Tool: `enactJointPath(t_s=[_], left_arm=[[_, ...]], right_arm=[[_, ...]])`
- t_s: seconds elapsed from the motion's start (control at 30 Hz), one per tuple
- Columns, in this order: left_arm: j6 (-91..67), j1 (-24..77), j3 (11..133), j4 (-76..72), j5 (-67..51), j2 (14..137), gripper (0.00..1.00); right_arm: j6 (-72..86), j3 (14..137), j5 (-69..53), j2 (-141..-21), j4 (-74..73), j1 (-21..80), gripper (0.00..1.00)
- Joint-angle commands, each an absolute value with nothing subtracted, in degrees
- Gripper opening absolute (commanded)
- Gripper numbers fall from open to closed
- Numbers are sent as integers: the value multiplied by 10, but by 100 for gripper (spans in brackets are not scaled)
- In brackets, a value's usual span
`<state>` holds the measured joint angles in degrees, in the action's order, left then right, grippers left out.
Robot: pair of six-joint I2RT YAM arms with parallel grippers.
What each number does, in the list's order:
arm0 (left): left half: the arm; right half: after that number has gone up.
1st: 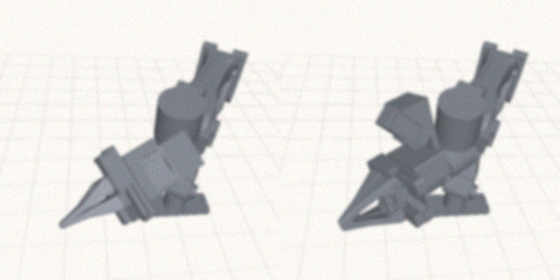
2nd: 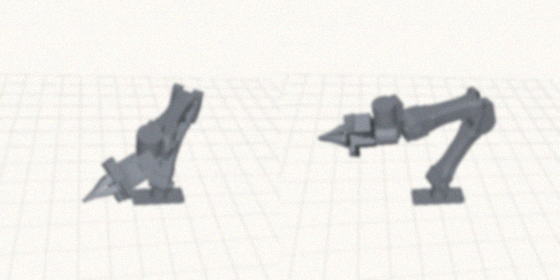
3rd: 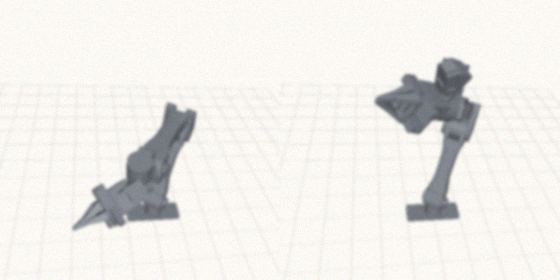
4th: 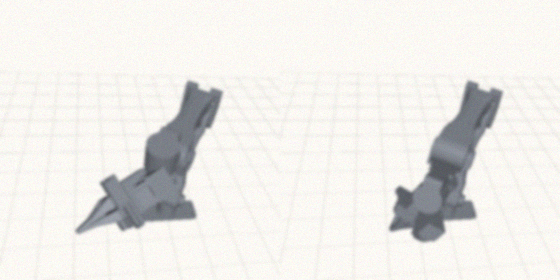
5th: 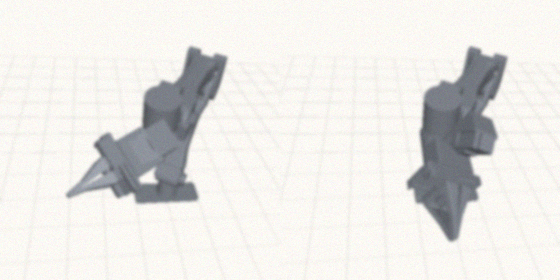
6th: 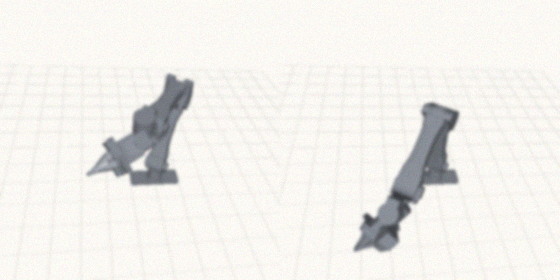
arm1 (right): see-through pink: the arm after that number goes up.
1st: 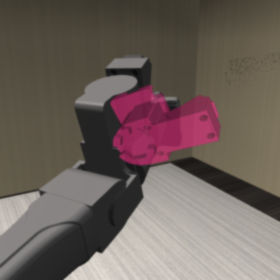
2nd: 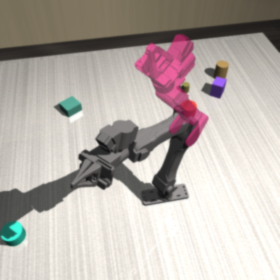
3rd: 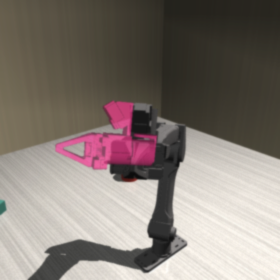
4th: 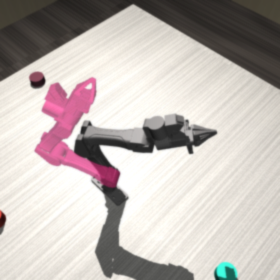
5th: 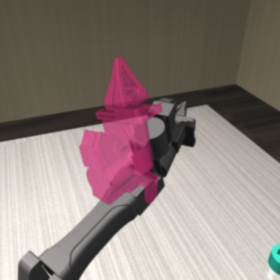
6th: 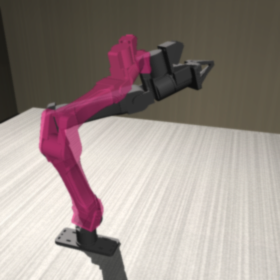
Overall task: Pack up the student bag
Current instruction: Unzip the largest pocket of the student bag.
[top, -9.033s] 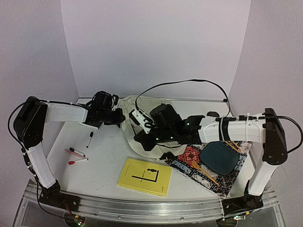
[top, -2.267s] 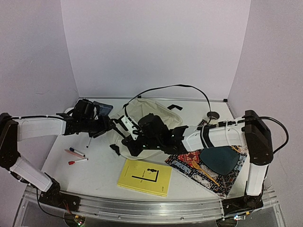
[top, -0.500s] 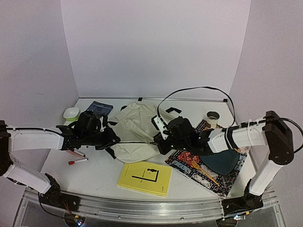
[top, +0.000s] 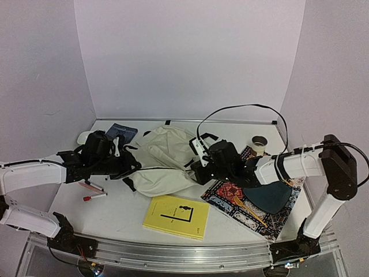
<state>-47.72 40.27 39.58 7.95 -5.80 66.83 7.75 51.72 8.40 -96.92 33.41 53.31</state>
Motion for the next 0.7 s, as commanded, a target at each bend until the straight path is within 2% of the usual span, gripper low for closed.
enactJointPath(t_s=[0.0,0.33,0.67], left_arm=[[-454,375,427,121,-7,620,0],[-459,363,424,128,-15,613,0],[-452,363,419,101,-37,625,0]], right_arm=[[76,502,165,-967,291,490,0],[92,482,170,-975,291,449,0],[98,514,153,-1009,285,416,0]])
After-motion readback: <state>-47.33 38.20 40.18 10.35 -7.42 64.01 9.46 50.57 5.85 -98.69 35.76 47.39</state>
